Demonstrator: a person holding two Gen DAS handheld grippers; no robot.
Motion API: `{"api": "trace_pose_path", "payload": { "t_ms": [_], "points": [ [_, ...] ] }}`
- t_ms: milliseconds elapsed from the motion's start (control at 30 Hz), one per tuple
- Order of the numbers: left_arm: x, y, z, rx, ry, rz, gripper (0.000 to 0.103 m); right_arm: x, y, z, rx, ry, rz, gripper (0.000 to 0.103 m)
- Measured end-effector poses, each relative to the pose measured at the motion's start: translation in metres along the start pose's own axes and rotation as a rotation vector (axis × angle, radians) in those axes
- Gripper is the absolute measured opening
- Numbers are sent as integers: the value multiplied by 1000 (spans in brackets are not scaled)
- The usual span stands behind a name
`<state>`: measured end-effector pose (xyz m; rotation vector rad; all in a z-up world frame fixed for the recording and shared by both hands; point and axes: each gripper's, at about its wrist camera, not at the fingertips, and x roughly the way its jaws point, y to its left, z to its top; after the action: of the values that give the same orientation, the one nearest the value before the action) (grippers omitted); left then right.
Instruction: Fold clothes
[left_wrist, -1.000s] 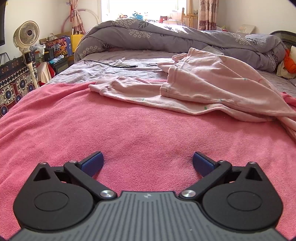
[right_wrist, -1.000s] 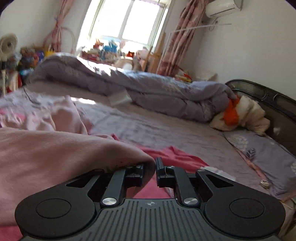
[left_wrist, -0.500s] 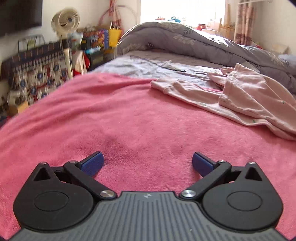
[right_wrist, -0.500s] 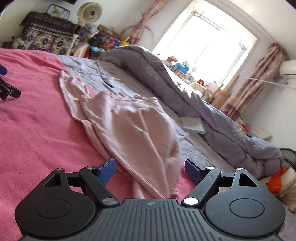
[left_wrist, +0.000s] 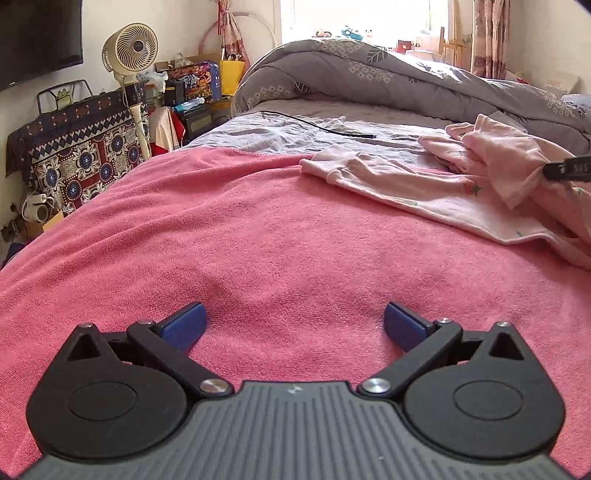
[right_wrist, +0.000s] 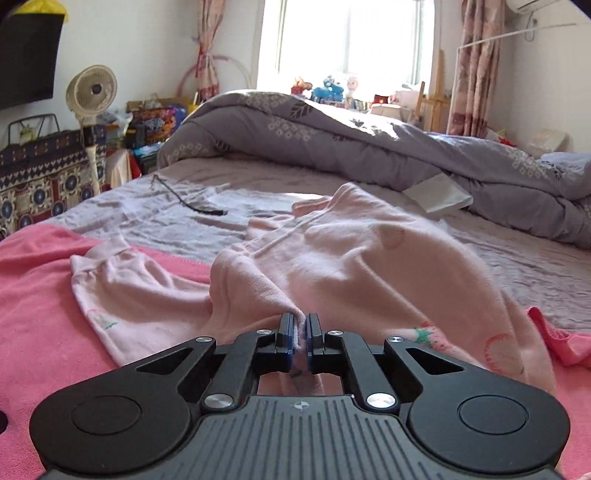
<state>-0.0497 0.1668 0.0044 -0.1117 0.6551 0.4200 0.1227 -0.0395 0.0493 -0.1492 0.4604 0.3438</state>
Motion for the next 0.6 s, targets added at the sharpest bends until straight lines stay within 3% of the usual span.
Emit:
{"api": "trace_pose_path", "payload": {
  "t_ms": [100,200,267,333,367,400,433,500,533,600],
  "points": [
    [1,0,0,-6,-2,-4,103,-31,-40,22,17,-104,-88,8],
    [1,-1,0,1,-2,2,103,-53,-103,46,39,-156,-275,8],
    [0,-1,0,1,-2,2,103,-52,-152,55,68,-94,-417,12],
    [0,-1,0,3,-3,4,103,-44,-192,50,62,19,-536,31],
    [0,-1,0,3,-3,4,103,-46,-199,42,32,33,-560,34],
    [0,-1,0,4,-2,5,103,-52,-199,33,-6,20,-560,43],
    [0,-1,1,4,-2,5,103,-58,-200,23,-45,6,-560,59],
    [0,-2,0,4,-1,5,103,-74,-189,3,-122,-29,-524,68],
    [0,-2,0,4,-2,6,103,-83,-176,-7,-158,-42,-429,68],
    [0,-2,0,4,-1,6,103,-100,-142,-25,-250,-43,-160,68]
  ]
}}
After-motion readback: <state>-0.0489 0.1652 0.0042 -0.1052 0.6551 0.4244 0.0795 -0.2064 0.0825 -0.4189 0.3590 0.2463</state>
